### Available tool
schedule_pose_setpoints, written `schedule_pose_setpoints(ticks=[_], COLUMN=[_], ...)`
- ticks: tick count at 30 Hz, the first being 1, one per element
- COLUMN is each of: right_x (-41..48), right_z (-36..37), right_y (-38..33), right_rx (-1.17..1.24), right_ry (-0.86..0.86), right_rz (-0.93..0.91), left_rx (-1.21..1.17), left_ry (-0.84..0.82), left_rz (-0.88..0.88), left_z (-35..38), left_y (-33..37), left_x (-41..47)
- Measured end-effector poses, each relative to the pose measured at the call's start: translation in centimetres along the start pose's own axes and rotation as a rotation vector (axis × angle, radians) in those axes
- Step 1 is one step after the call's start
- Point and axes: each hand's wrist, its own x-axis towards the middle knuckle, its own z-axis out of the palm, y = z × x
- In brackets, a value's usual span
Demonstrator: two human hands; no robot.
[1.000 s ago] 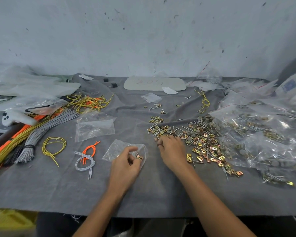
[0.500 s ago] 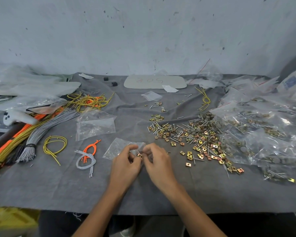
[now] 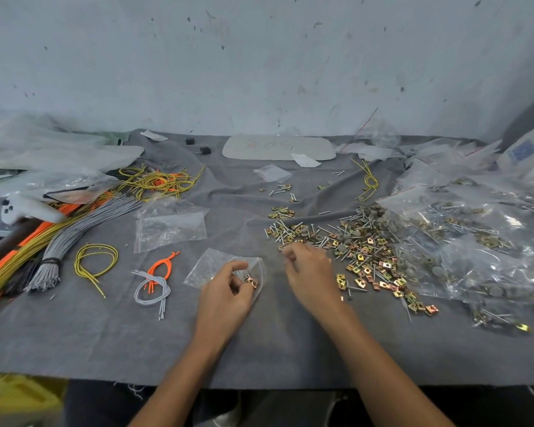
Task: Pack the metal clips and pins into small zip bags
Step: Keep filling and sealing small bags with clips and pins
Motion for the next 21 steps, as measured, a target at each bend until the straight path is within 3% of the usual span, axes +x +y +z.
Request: schedule_pose_setpoints(ticks=[7, 21], right_x=[4.9, 4.6], right_z=[-0.6, -1.3], right_y=[2.1, 2.2], right_rx=[-0.227, -0.328], right_ry=[-0.233, -0.297], right_rz=[0.147, 0.056], left_rx=[-0.014, -0.005], left_ry=[0.010, 0.025], left_rz=[0.025, 0.037], left_z=[0.2, 0.3], left_y=[-0.4, -0.9], left_x=[0.2, 0.3])
